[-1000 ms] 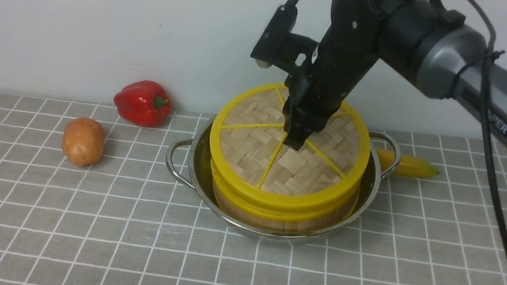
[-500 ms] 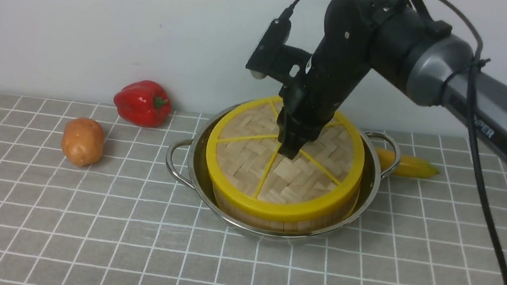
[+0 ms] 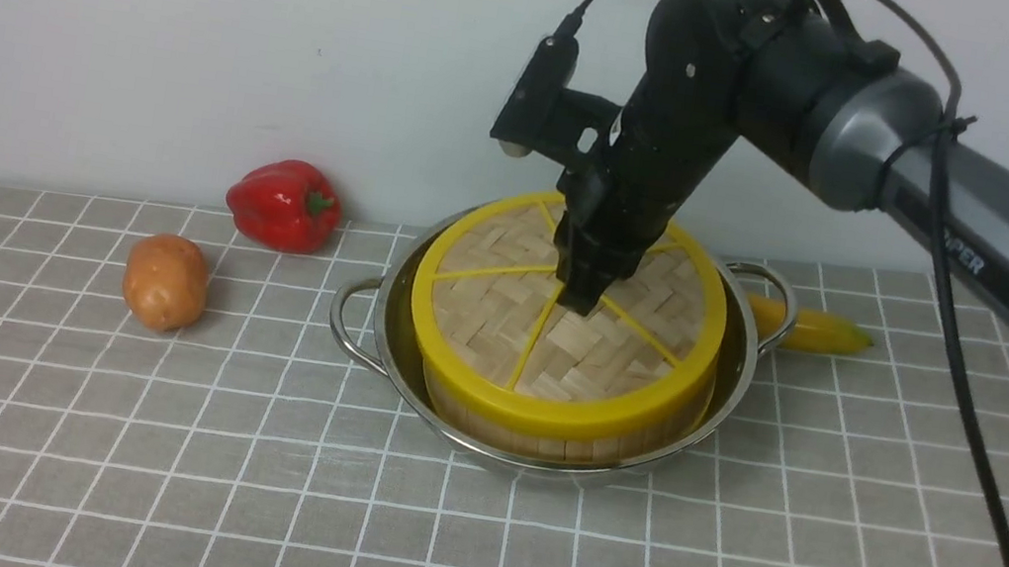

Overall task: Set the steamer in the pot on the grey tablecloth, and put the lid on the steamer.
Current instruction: 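Place the bamboo steamer lid onto the steamer basket in the pot with the right gripper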

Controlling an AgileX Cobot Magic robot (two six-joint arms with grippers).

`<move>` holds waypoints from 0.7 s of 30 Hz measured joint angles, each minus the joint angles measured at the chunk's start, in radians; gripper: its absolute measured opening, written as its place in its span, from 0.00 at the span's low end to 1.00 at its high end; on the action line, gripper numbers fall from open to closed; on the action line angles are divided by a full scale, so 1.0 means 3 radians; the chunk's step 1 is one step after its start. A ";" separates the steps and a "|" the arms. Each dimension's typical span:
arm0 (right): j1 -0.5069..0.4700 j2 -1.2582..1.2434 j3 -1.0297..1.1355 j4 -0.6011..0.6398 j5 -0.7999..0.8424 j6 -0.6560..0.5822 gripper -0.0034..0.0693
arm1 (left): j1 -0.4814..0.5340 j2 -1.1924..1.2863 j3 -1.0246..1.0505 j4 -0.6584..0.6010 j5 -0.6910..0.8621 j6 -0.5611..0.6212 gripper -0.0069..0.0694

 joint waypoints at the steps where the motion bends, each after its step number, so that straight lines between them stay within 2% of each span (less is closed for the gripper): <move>1: 0.0000 0.0003 0.0000 0.0000 -0.0002 -0.0004 0.25 | 0.0000 0.0000 0.0000 0.0000 0.0000 0.0000 0.41; 16: -0.0003 0.0066 0.0000 0.0000 -0.0396 -0.0038 0.25 | 0.0000 0.0000 0.0000 0.0000 0.0000 0.0000 0.41; 21: -0.0003 0.0066 0.0000 0.0000 -0.0426 -0.0038 0.29 | 0.0000 0.0000 0.0000 0.0000 0.0000 0.0000 0.41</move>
